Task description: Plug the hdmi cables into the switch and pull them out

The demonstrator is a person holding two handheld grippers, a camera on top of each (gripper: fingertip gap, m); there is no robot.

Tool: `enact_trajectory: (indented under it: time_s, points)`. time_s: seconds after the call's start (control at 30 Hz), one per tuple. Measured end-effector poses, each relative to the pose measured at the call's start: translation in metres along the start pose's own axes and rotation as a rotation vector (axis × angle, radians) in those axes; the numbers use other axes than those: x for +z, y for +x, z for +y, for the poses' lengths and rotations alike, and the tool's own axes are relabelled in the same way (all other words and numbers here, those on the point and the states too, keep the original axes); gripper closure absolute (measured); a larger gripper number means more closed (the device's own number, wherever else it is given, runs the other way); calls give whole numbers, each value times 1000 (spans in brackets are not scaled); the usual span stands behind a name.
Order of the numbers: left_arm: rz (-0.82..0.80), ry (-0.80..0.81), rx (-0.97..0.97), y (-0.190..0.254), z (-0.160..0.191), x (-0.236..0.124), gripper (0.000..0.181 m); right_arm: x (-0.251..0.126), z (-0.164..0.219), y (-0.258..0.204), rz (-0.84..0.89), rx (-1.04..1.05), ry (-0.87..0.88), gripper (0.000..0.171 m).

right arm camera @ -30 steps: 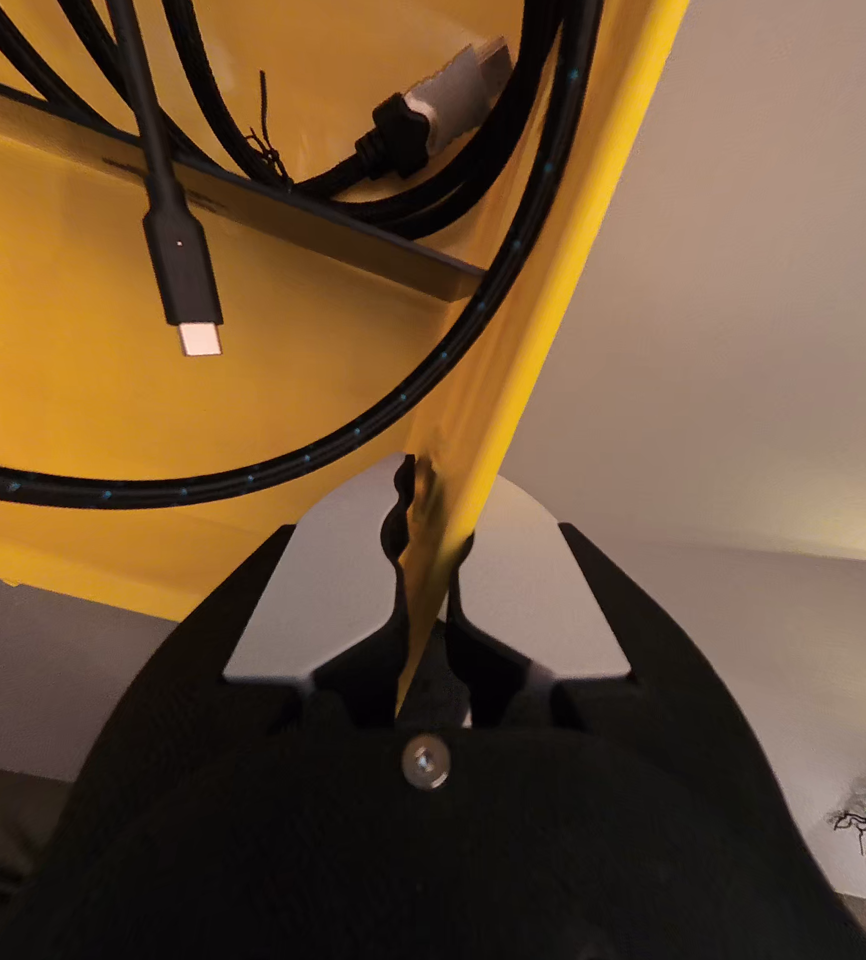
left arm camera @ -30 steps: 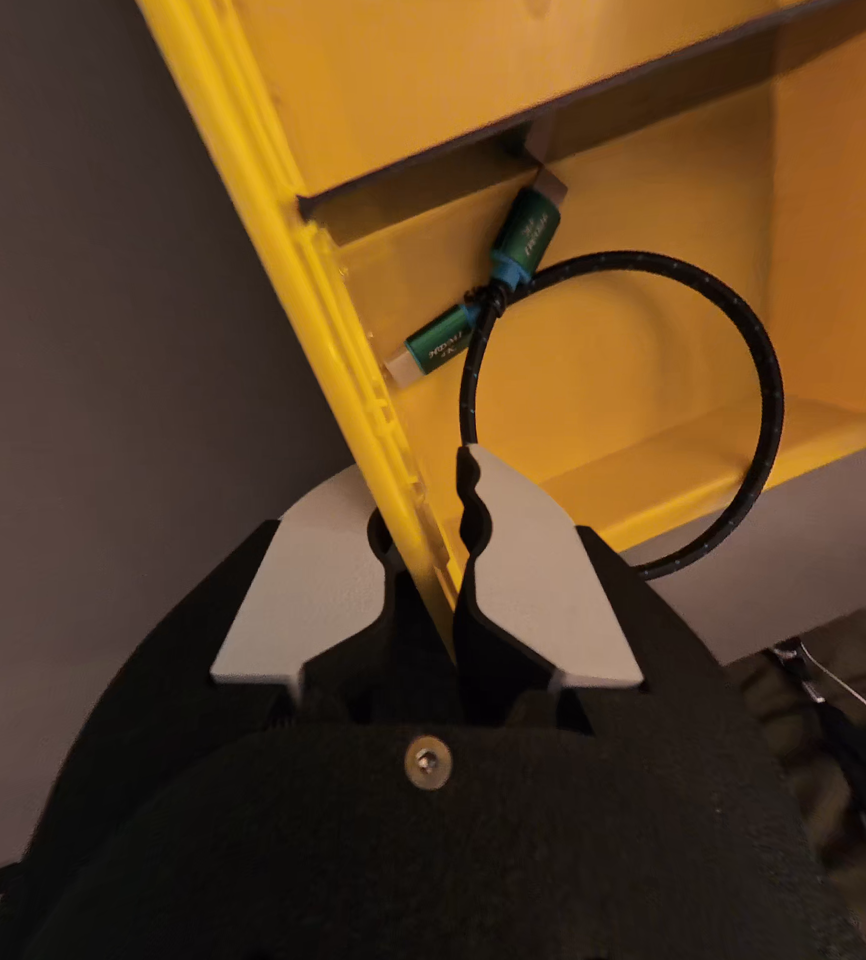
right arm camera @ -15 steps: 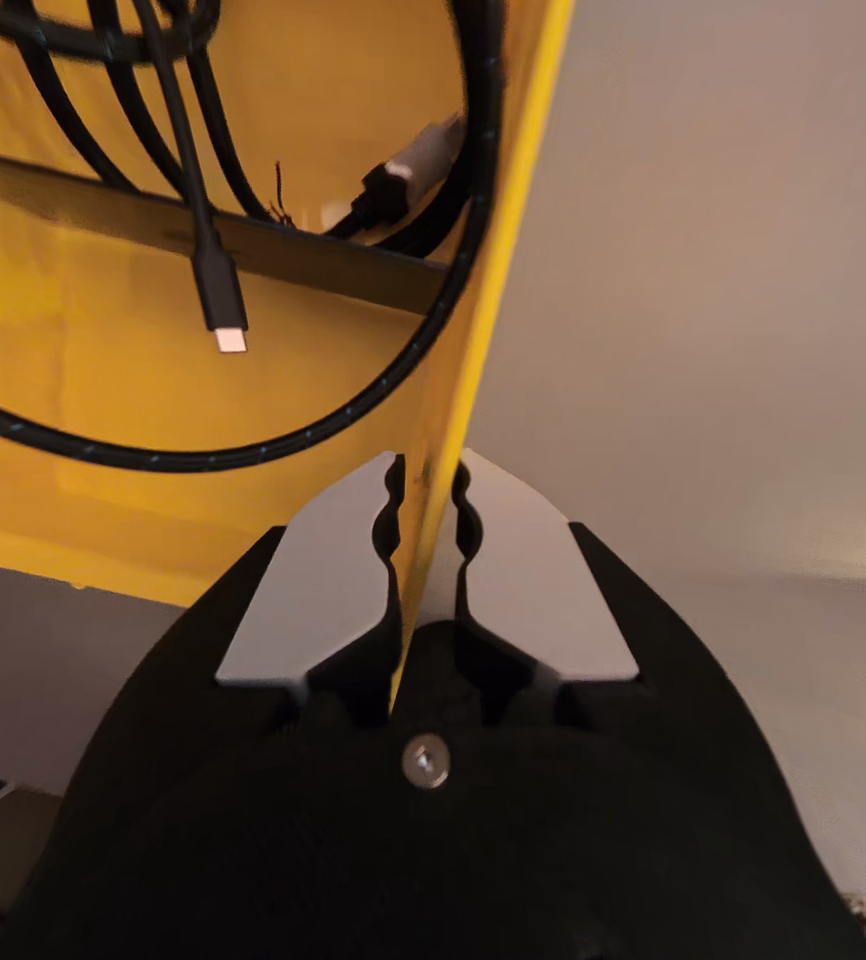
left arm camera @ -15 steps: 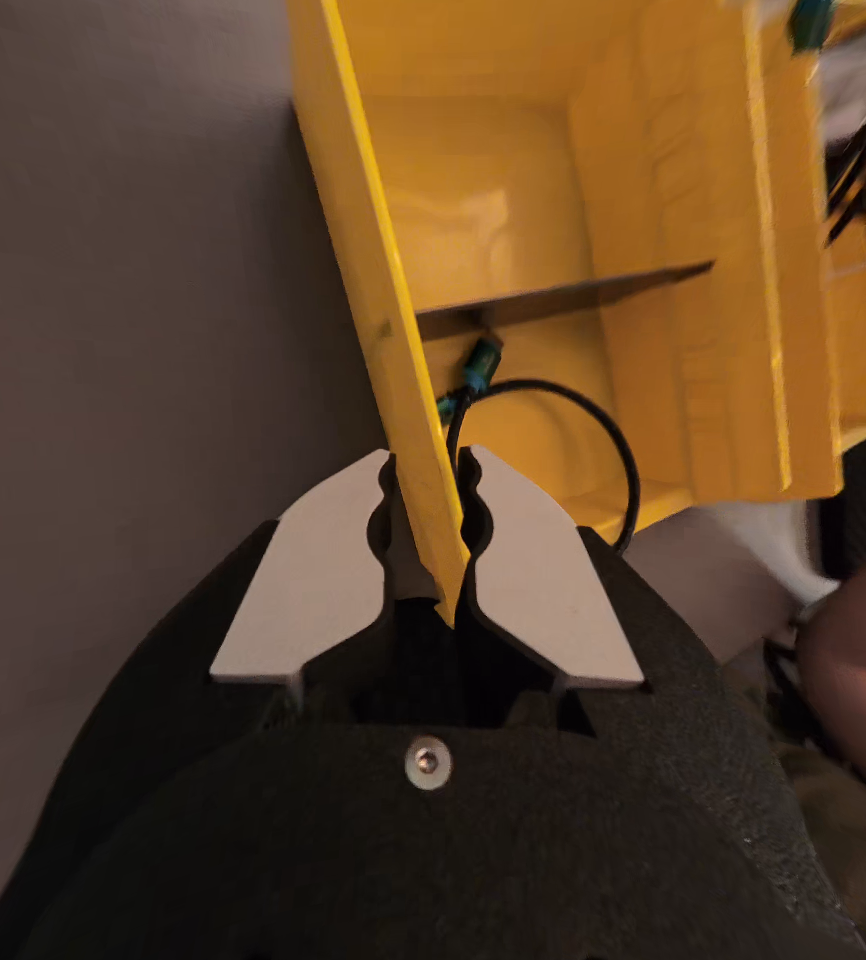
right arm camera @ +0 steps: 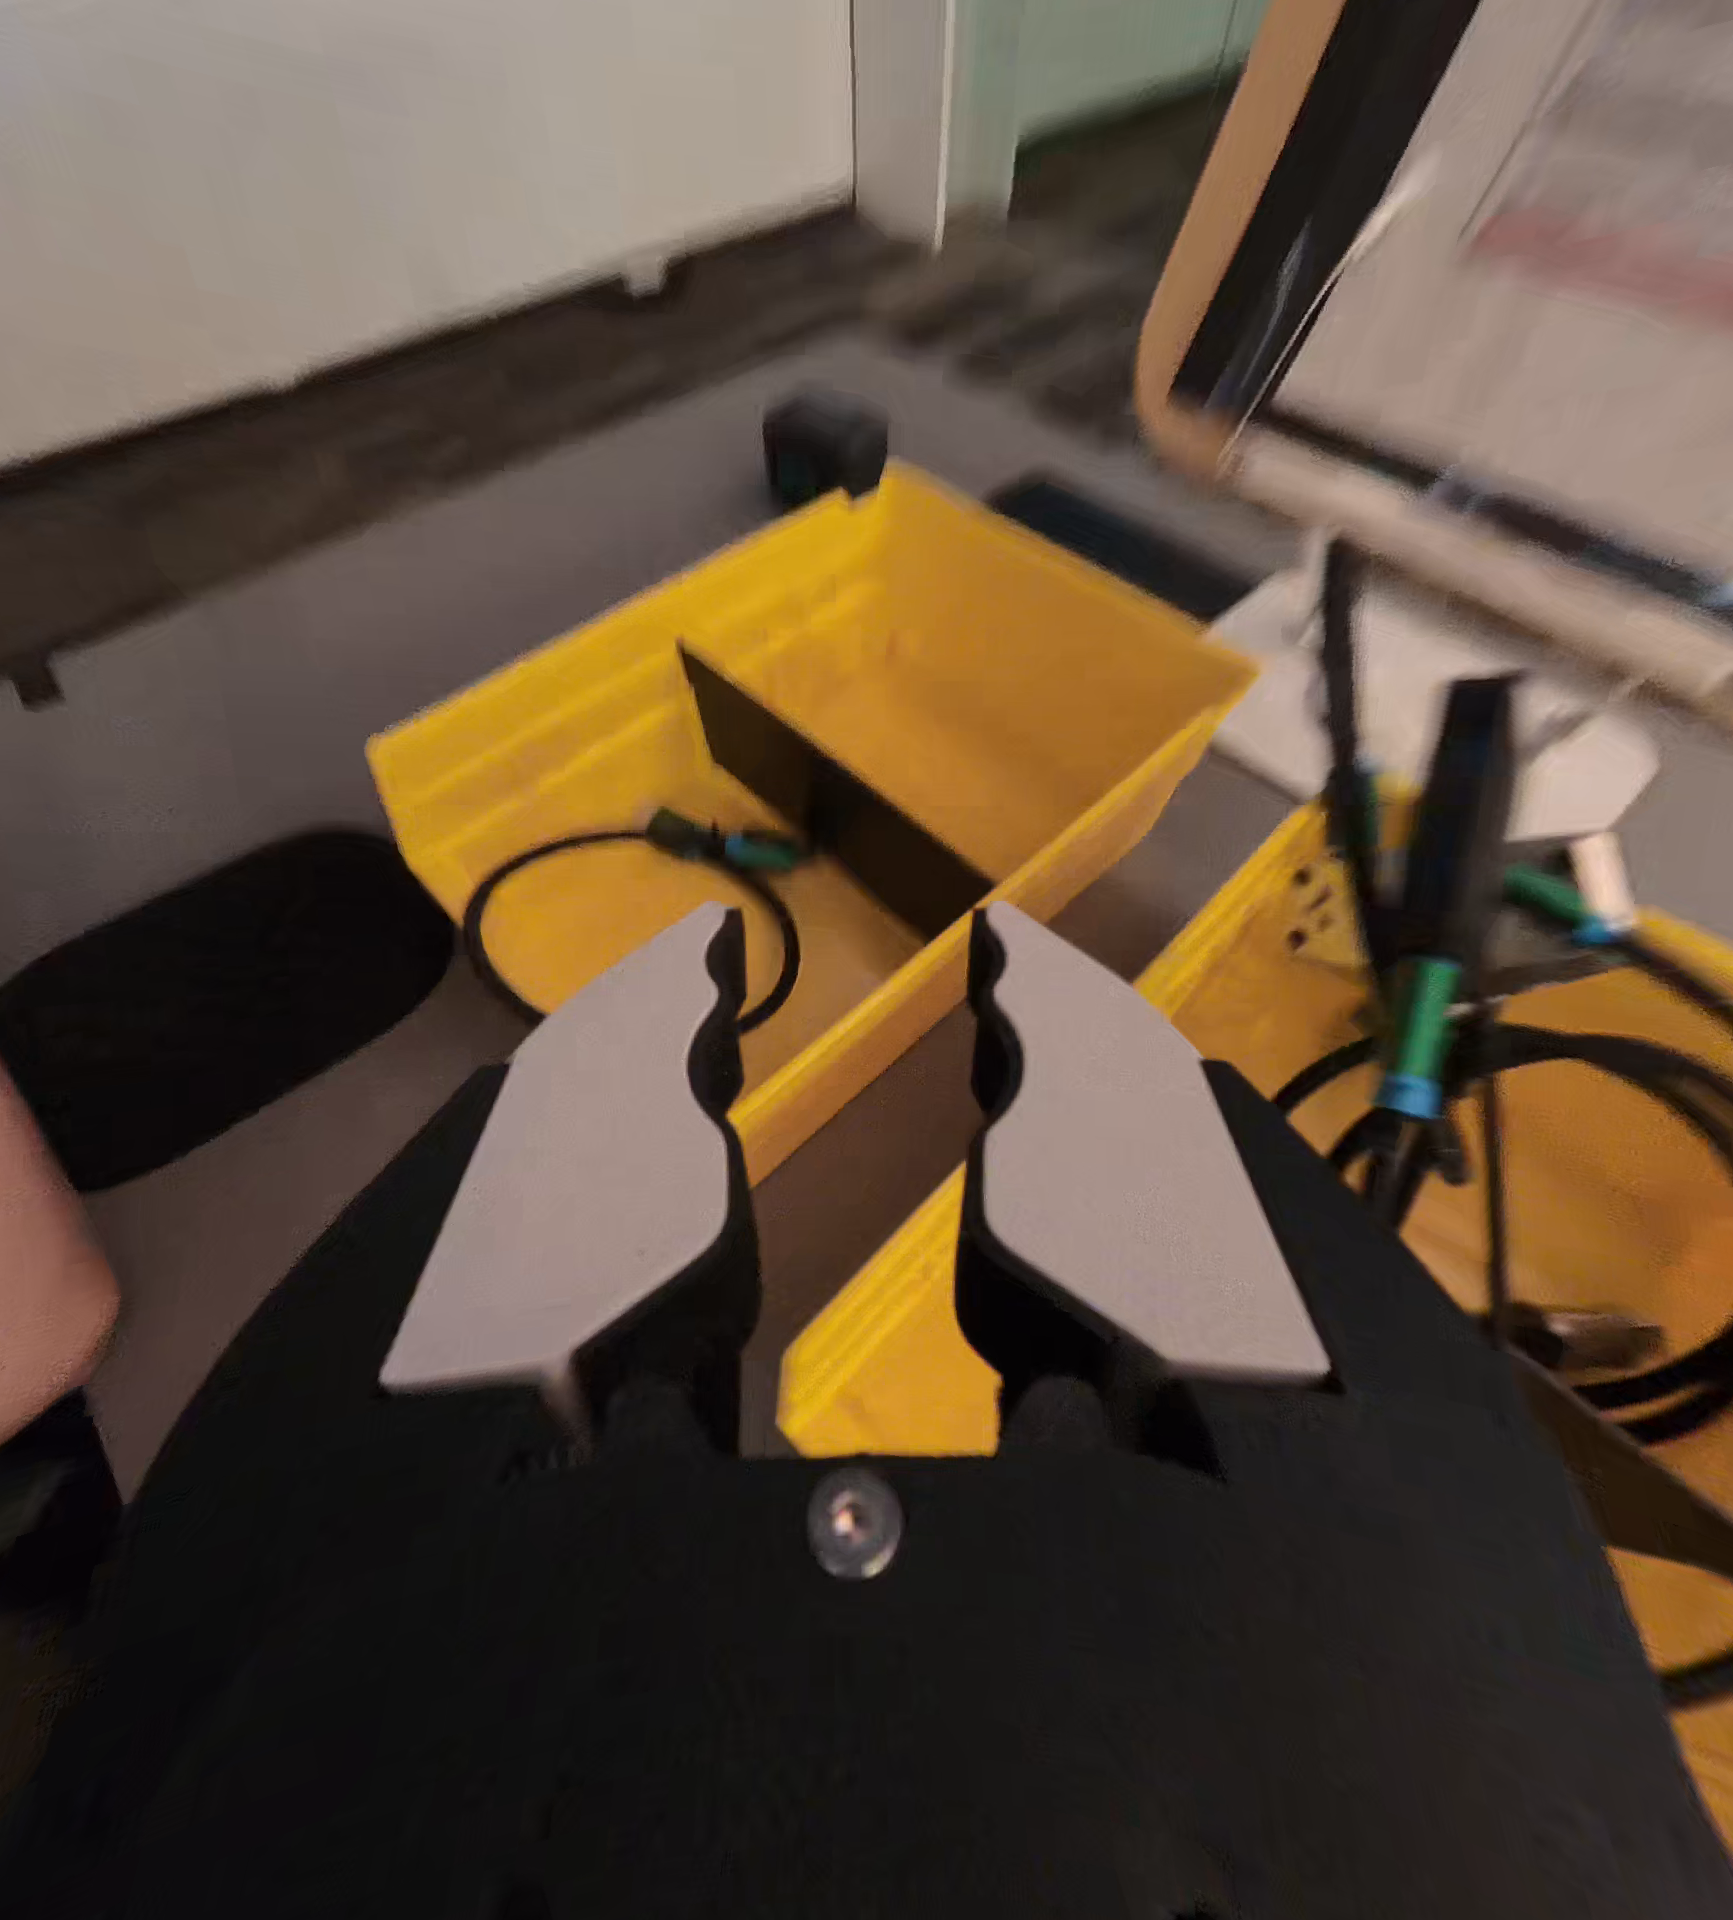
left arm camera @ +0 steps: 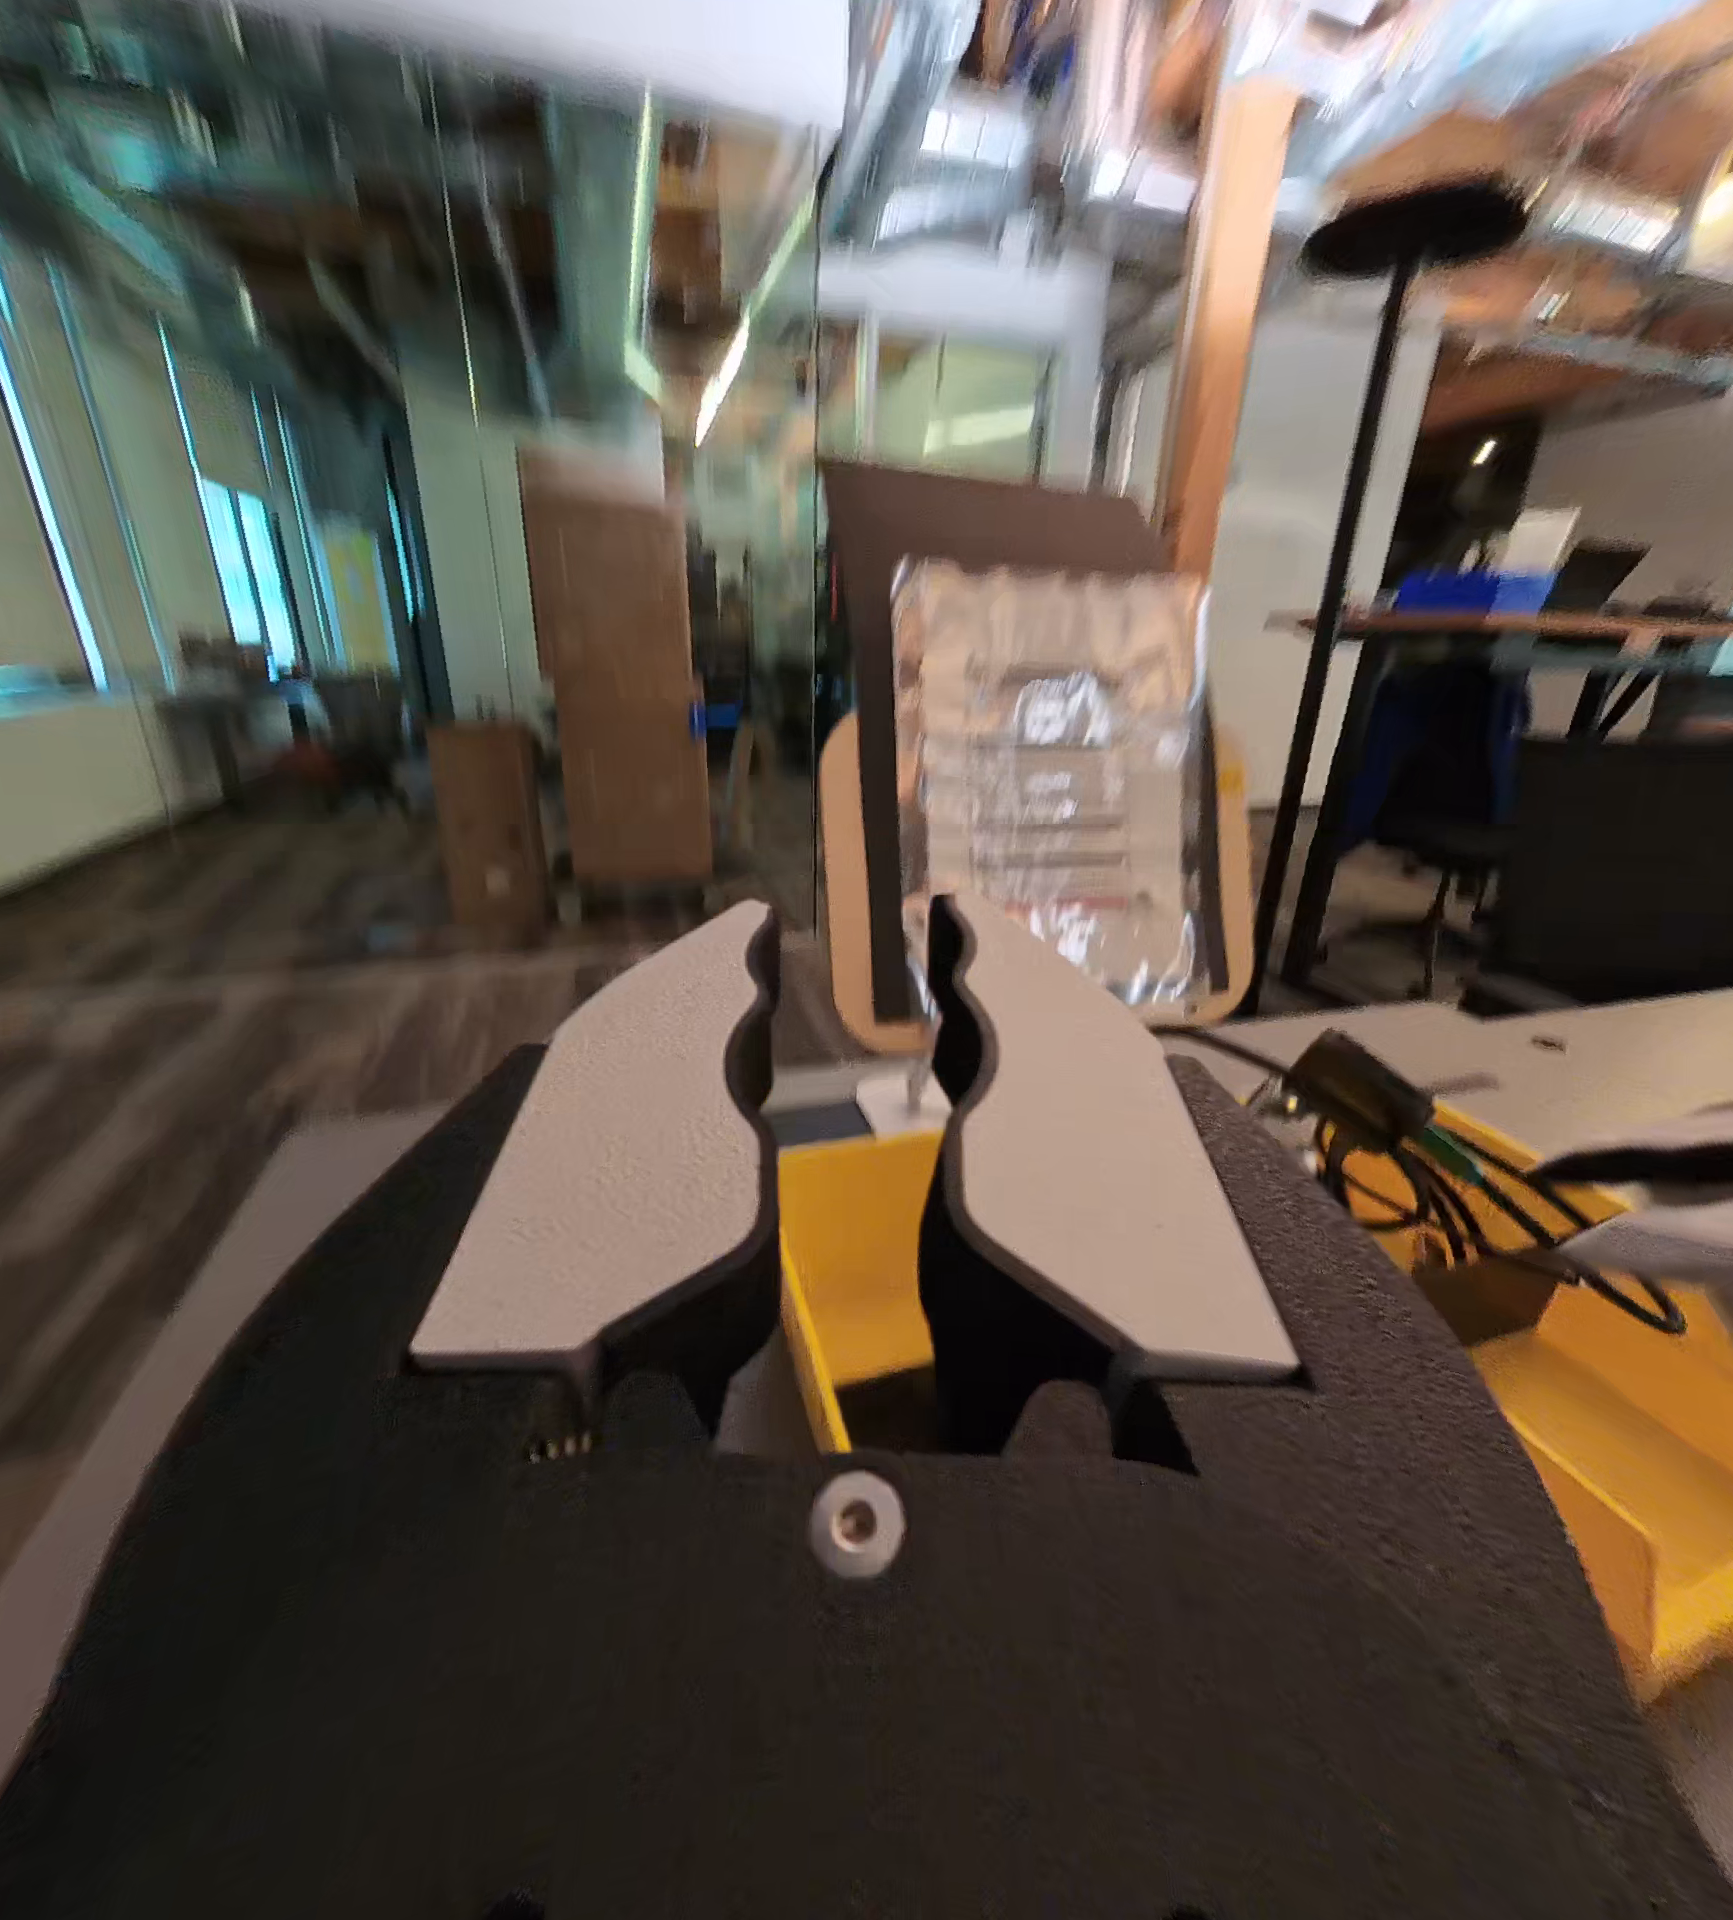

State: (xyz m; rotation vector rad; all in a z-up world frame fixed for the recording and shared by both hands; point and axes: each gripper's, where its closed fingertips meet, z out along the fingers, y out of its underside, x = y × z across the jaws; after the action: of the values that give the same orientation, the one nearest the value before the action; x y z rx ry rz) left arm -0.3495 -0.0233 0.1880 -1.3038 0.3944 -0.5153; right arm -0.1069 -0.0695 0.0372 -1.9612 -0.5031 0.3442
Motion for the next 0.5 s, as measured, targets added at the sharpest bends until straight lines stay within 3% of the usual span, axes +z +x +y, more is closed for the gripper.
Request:
enact_trajectory:
  time_s: [0.07, 0.2, 0.5]
  points:
    - [-15, 38, 47, 4, -8, -5, 151, 30, 18, 4, 22, 4, -128, 125]
    - [-90, -28, 110, -2, 0, 0, 124, 60, 36, 19, 90, 28, -312, 116]
    - [-79, -40, 126, -1, 4, 8, 127, 94, 71, 45, 265, 81, -601, 125]
